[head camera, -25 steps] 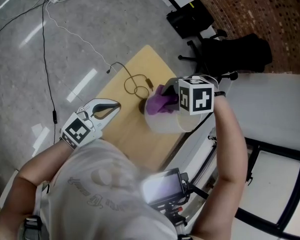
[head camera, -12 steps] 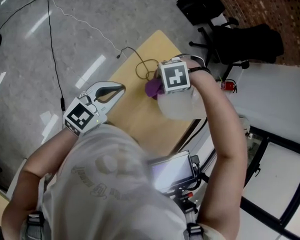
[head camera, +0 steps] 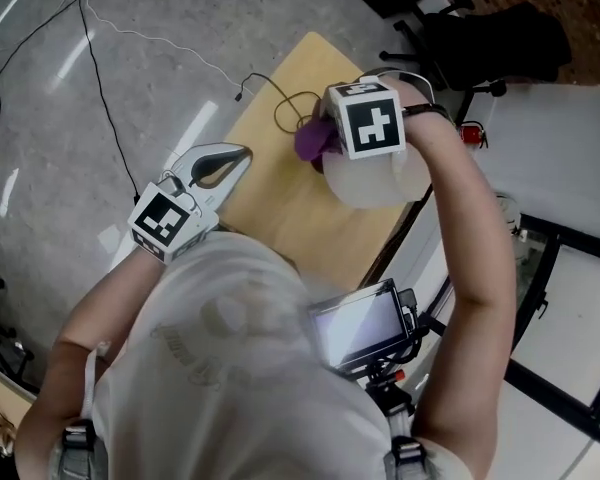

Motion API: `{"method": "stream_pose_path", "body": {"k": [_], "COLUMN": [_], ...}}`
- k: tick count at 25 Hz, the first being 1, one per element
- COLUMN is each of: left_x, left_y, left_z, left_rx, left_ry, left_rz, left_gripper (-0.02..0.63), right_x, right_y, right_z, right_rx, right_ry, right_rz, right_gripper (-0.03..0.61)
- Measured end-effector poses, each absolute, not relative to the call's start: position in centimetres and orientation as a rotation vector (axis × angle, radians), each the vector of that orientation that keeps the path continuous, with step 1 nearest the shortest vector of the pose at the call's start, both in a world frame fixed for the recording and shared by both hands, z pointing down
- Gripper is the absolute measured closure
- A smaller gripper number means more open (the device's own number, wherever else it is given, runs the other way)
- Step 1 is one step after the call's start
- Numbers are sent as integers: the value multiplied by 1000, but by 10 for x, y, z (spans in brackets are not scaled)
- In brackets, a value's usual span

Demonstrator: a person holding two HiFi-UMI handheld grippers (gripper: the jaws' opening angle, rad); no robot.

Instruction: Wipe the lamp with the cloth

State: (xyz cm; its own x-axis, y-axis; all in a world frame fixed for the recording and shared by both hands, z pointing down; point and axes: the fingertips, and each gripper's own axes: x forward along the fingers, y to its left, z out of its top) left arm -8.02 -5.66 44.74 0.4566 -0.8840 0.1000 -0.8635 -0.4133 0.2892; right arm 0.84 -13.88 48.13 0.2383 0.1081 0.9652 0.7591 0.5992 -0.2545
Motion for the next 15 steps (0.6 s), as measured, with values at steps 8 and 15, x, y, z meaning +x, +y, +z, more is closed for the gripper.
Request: {"method": "stream_pose_path", "body": {"k": [8, 15], "left_x": [-66, -54], "left_y": [-63, -66], "left_z": [445, 446], "left_rx": [2478, 2523], "left_ry": [-1410, -1337], "left_rz": [-79, -55], "left_gripper": [612, 612], "right_x": [6, 29], "right_y": [-146, -136], "right_z": [406, 365], "right_rx": [-435, 12], "right_ry": [-1589, -1841], "right_rz": [-688, -803], "right_gripper": [457, 460]}}
